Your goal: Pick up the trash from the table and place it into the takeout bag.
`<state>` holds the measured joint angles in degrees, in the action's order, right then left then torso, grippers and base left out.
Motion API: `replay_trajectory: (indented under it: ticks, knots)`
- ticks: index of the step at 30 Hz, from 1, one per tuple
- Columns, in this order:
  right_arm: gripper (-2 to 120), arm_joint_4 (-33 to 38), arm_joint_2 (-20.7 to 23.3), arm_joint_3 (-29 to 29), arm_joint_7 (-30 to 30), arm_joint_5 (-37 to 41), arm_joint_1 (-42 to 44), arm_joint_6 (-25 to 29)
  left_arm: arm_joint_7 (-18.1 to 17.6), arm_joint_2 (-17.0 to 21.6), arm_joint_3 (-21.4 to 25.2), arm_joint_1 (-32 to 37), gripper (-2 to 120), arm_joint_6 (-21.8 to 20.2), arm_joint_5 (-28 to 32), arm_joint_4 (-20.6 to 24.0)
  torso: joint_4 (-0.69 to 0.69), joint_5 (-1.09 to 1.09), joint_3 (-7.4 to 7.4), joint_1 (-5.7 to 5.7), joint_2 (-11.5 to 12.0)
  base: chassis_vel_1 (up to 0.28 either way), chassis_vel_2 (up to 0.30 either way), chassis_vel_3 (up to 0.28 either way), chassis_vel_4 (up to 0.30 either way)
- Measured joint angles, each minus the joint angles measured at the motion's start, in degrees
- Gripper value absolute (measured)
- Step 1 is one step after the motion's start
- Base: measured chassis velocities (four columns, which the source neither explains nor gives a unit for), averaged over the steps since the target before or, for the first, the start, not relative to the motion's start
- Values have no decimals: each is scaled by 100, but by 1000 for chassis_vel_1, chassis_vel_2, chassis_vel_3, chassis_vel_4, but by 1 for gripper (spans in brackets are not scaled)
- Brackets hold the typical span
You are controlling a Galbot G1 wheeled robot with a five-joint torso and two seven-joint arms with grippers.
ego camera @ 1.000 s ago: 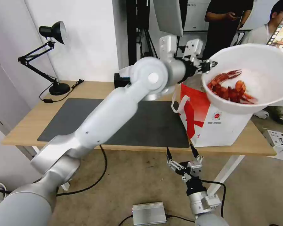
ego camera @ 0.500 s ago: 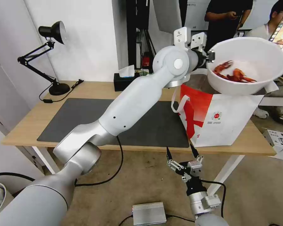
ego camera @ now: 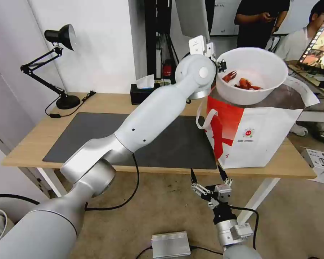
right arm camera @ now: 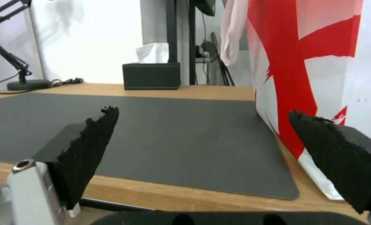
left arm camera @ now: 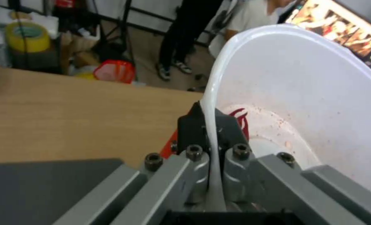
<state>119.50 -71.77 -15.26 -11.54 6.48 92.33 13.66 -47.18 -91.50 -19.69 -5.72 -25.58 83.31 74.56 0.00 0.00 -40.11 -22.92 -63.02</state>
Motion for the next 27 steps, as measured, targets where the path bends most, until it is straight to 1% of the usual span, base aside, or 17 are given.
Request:
replay_trajectory:
  ticks: [3,9,10,11,13,14,15,16,17,19,20,23,24,25,27]
  knots:
    - [100,0,0,0,0,0,0,0,-85,2,-94,41,0,0,-62,30,0,0,0,0,0,0,0,0,0]
    - [100,0,0,0,0,0,0,0,-108,3,-177,58,0,-30,-74,104,-1,0,0,0,0,0,0,0,0]
    - [100,0,0,0,0,0,0,0,-108,4,-198,68,3,-42,-74,132,0,0,0,0,0,0,0,0,0]
    - [100,0,0,0,0,0,0,0,-108,5,-213,81,8,-47,-76,151,0,0,0,0,0,0,0,0,0]
    - [100,0,0,0,0,0,0,0,-109,5,-216,86,9,-49,-77,155,0,0,0,0,0,0,0,0,0]
    - [100,0,0,0,0,0,0,0,-110,7,-243,110,17,-59,-78,175,0,0,0,0,0,0,0,0,0]
    - [100,0,0,0,0,0,0,0,-110,8,-251,121,21,-63,-78,183,0,0,0,0,0,0,0,0,0]
    - [100,0,0,0,0,0,0,0,-108,8,-254,125,27,-66,-78,193,0,0,0,0,0,0,0,0,0]
    - [100,0,0,0,0,0,0,0,-108,8,-254,125,27,-66,-78,193,0,0,0,0,0,0,0,0,0]
    - [100,0,0,0,0,0,0,0,-96,9,-254,125,37,-69,-72,206,0,0,0,0,0,0,0,0,0]
    - [100,0,0,0,0,0,0,0,-96,9,-254,125,37,-69,-72,206,0,0,0,0,0,0,0,0,0]
    - [100,0,0,0,0,0,0,0,-81,11,-236,121,51,-70,-68,214,0,0,0,0,0,0,0,0,0]
    - [100,0,0,0,0,0,0,0,-81,11,-236,121,51,-70,-68,214,0,0,0,0,0,0,0,0,0]
    - [100,0,0,0,0,0,0,0,-80,11,-232,121,54,-71,-68,214,0,0,0,0,0,0,0,0,0]
    - [100,0,0,0,0,0,0,0,-74,12,-233,134,67,-71,-68,222,0,0,0,0,0,0,0,0,0]
